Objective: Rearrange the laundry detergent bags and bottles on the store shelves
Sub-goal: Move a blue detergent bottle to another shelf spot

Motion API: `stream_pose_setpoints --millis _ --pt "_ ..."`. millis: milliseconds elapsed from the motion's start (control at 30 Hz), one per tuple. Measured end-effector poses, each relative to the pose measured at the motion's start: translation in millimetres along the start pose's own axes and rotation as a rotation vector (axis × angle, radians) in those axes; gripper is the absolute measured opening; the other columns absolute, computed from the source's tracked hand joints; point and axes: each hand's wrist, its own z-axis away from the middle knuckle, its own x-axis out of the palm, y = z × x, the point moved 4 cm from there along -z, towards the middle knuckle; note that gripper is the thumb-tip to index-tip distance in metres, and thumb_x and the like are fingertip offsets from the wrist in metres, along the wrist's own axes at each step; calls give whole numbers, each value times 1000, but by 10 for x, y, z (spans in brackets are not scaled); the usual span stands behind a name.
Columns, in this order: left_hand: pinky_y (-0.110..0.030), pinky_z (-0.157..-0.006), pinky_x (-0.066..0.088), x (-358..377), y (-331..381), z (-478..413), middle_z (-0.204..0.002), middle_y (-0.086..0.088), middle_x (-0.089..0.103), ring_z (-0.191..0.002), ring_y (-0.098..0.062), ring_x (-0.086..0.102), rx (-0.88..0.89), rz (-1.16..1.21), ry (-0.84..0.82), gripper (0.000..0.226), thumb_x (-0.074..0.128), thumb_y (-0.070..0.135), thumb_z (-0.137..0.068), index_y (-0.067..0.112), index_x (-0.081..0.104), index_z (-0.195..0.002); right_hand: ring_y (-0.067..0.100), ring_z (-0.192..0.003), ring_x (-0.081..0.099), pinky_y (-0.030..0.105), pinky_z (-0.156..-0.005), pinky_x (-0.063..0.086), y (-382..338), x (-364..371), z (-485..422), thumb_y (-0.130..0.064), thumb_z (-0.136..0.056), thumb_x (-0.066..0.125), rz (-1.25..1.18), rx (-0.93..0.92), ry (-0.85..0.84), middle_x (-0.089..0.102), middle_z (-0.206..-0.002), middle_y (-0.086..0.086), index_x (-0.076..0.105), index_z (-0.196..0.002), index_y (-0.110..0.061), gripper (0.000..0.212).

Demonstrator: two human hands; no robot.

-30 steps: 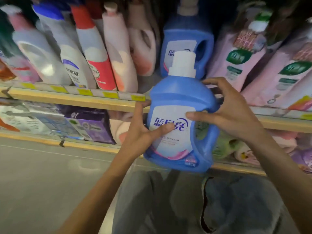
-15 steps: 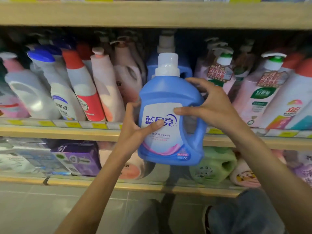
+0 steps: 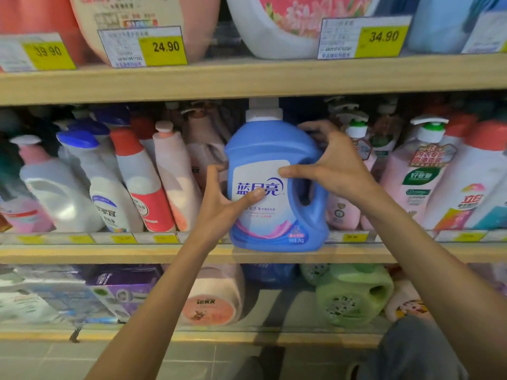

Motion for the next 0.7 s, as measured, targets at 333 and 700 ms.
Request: stream_pose_setpoints --millis 333,700 --pt "-62 -96 52 -78 -216 -357 -138 -8 58 -126 -29 61 91 -37 -16 88 97 33 -60 32 39 -127 17 -119 53 35 -102 45 -18 64 -38 -37 -55 94 159 -112 28 53 -130 3 46 -132 -23 92" --pt "-49 -99 55 -100 -549 -351 -133 4 59 -121 -10 62 67 -226 -8 99 97 44 -54 26 35 -130 9 -118 46 19 -97 36 266 185 81 -25 -58 94 204 -108 -52 49 -134 0 48 -135 -21 91"
